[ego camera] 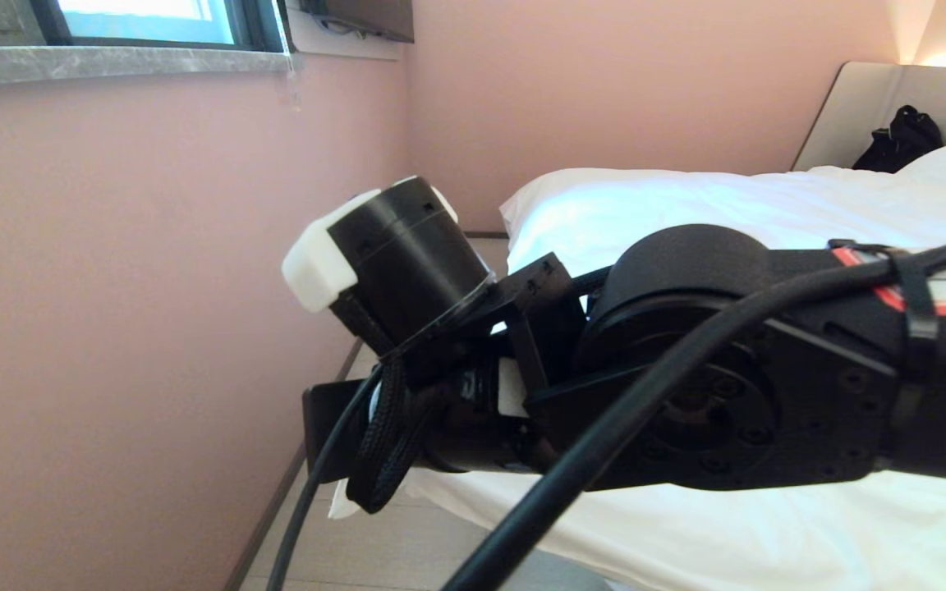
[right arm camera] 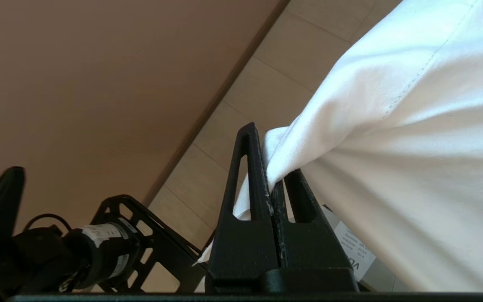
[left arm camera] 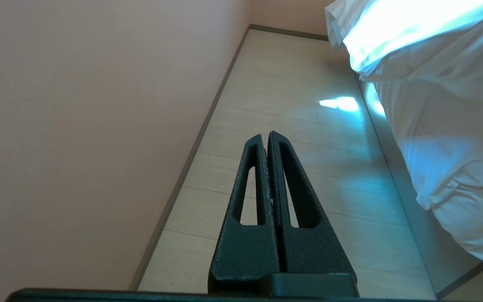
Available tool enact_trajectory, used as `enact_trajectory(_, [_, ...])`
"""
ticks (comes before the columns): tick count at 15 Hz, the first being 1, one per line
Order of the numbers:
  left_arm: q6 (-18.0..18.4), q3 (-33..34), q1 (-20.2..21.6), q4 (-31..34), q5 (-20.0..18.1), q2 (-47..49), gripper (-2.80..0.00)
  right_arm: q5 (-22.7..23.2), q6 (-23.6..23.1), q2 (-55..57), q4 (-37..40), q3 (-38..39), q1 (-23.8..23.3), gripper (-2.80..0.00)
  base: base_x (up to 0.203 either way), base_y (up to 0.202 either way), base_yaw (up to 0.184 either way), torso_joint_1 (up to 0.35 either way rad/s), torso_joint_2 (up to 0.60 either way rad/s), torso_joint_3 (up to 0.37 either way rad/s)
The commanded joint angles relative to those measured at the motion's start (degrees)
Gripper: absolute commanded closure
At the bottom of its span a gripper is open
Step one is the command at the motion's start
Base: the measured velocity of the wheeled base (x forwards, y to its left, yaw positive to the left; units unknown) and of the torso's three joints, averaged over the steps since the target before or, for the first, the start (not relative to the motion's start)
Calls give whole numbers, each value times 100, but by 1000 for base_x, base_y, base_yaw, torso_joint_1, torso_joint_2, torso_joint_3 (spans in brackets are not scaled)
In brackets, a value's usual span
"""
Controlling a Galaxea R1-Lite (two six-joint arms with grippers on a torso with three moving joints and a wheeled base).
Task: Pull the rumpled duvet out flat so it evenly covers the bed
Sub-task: Flatten the corners of the folded blanket
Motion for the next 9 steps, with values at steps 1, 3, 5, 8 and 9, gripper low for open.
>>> enact_trajectory(1, [-13,0,2,-7,12,-1,0,-3,27,176,42,8,24,0,0,0,0,0,0,0])
enact_trajectory(3, [-6,0,2,-4,5,-1,0,-3,28,236,47,26,51,0,0,0,0,0,0,0])
enact_trajectory(5, [-6,0,2,-7,5,-1,0,-11,111,327,64,69,60,0,0,0,0,0,0,0])
enact_trajectory(8, [-6,0,2,2,5,-1,0,-11,115,341,82,78,60,0,0,0,0,0,0,0])
enact_trajectory(9, [-6,0,2,-7,5,-1,0,-11,106,349,82,78,60,-280,0,0,0,0,0,0])
